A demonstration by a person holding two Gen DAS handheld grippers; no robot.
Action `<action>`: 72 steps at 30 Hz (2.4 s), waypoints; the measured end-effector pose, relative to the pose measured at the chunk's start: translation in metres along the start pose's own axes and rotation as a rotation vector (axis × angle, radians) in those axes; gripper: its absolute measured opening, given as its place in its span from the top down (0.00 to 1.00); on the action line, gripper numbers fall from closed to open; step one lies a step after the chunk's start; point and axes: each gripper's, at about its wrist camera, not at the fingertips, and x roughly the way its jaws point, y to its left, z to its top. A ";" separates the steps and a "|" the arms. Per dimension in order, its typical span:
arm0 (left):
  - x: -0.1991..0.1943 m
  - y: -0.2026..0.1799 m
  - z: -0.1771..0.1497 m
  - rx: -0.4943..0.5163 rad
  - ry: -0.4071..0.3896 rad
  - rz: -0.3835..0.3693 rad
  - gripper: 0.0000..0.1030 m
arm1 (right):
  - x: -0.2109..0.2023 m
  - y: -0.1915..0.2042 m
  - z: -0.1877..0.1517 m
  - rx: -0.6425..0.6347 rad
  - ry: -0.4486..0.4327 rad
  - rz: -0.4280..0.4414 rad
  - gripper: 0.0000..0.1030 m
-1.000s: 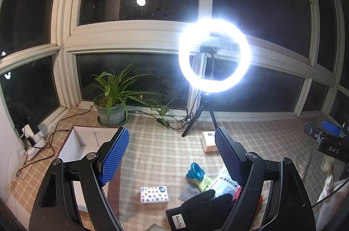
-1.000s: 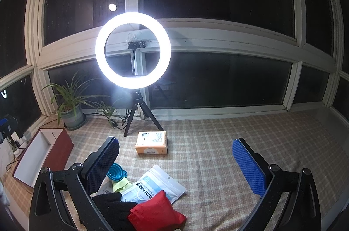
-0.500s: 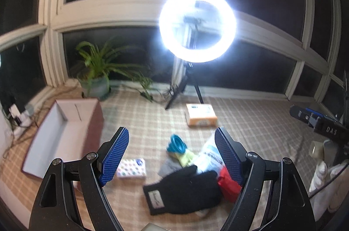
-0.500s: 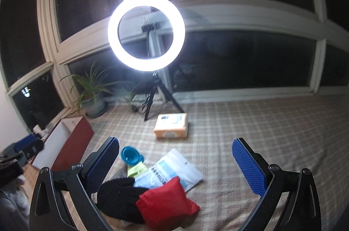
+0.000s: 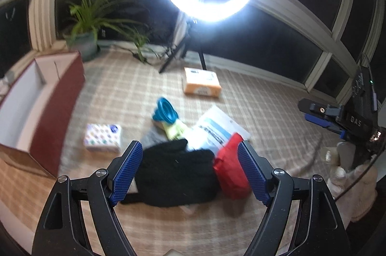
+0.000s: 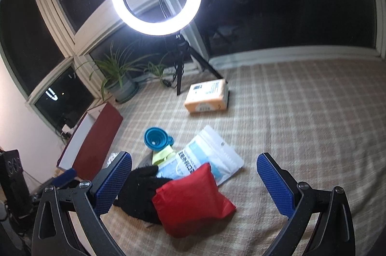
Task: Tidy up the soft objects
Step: 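Reach the left tool to the red pouch and close on it, then carry the red pouch with the left tool into the open box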
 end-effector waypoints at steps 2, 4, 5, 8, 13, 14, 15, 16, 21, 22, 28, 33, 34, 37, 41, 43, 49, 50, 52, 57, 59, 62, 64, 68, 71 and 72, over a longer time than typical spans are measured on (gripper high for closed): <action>0.006 -0.005 -0.007 -0.009 0.026 -0.013 0.21 | 0.006 -0.005 -0.002 -0.001 0.025 0.023 0.01; 0.012 -0.009 -0.013 -0.018 0.051 -0.027 0.21 | 0.015 -0.010 -0.004 -0.011 0.060 0.045 0.01; 0.016 -0.012 -0.017 -0.025 0.067 -0.035 0.21 | 0.019 -0.012 -0.005 -0.016 0.076 0.055 0.01; 0.027 -0.019 -0.029 -0.036 0.105 -0.060 0.21 | 0.038 -0.019 -0.011 -0.029 0.143 0.089 0.01; 0.053 -0.029 -0.046 -0.069 0.186 -0.100 0.23 | 0.071 -0.030 -0.020 -0.028 0.270 0.142 0.02; 0.059 -0.032 -0.050 -0.078 0.202 -0.108 0.23 | 0.078 -0.031 -0.022 -0.030 0.299 0.151 0.02; 0.061 -0.034 -0.052 -0.081 0.209 -0.112 0.23 | 0.082 -0.033 -0.023 -0.030 0.311 0.157 0.02; 0.066 -0.036 -0.054 -0.084 0.218 -0.115 0.23 | 0.088 -0.035 -0.024 -0.032 0.328 0.163 0.02; 0.085 -0.045 -0.063 -0.102 0.258 -0.141 0.27 | 0.111 -0.042 -0.029 -0.027 0.399 0.190 0.03; 0.088 -0.047 -0.064 -0.101 0.262 -0.145 0.30 | 0.115 -0.042 -0.030 -0.028 0.414 0.201 0.04; 0.104 -0.061 -0.068 -0.066 0.291 -0.161 0.43 | 0.137 -0.048 -0.034 -0.016 0.469 0.240 0.05; 0.116 -0.065 -0.072 -0.067 0.311 -0.168 0.55 | 0.149 -0.049 -0.043 0.012 0.515 0.271 0.13; 0.119 -0.064 -0.072 -0.072 0.315 -0.168 0.59 | 0.151 -0.049 -0.045 0.012 0.524 0.275 0.17; 0.123 -0.063 -0.073 -0.076 0.318 -0.177 0.61 | 0.149 -0.046 -0.048 0.013 0.528 0.292 0.26; 0.122 -0.065 -0.072 -0.054 0.314 -0.186 0.64 | 0.144 -0.041 -0.052 0.028 0.527 0.304 0.37; 0.123 -0.066 -0.071 -0.045 0.312 -0.191 0.65 | 0.139 -0.039 -0.052 0.035 0.516 0.296 0.40; 0.115 -0.066 -0.065 -0.026 0.294 -0.221 0.65 | 0.118 -0.034 -0.051 0.062 0.479 0.278 0.46; 0.111 -0.066 -0.064 -0.023 0.289 -0.227 0.65 | 0.113 -0.032 -0.050 0.060 0.470 0.273 0.46; 0.102 -0.065 -0.060 -0.012 0.270 -0.241 0.65 | 0.103 -0.023 -0.047 0.052 0.449 0.267 0.47; 0.077 -0.055 -0.046 -0.007 0.219 -0.271 0.65 | 0.081 0.006 -0.034 0.025 0.405 0.258 0.47; 0.067 -0.048 -0.038 -0.003 0.198 -0.277 0.65 | 0.075 0.022 -0.029 0.002 0.388 0.254 0.47; 0.045 -0.030 -0.024 0.000 0.154 -0.277 0.65 | 0.069 0.053 -0.018 -0.032 0.355 0.256 0.47; 0.032 -0.015 -0.015 0.002 0.125 -0.271 0.65 | 0.069 0.076 -0.012 -0.049 0.336 0.266 0.47; 0.007 0.020 0.003 0.001 0.067 -0.241 0.65 | 0.078 0.131 0.003 -0.108 0.314 0.305 0.47; -0.012 0.054 0.015 -0.012 0.024 -0.205 0.65 | 0.092 0.173 0.011 -0.152 0.310 0.334 0.47; -0.016 0.063 0.017 -0.017 0.014 -0.196 0.65 | 0.098 0.188 0.012 -0.168 0.311 0.341 0.47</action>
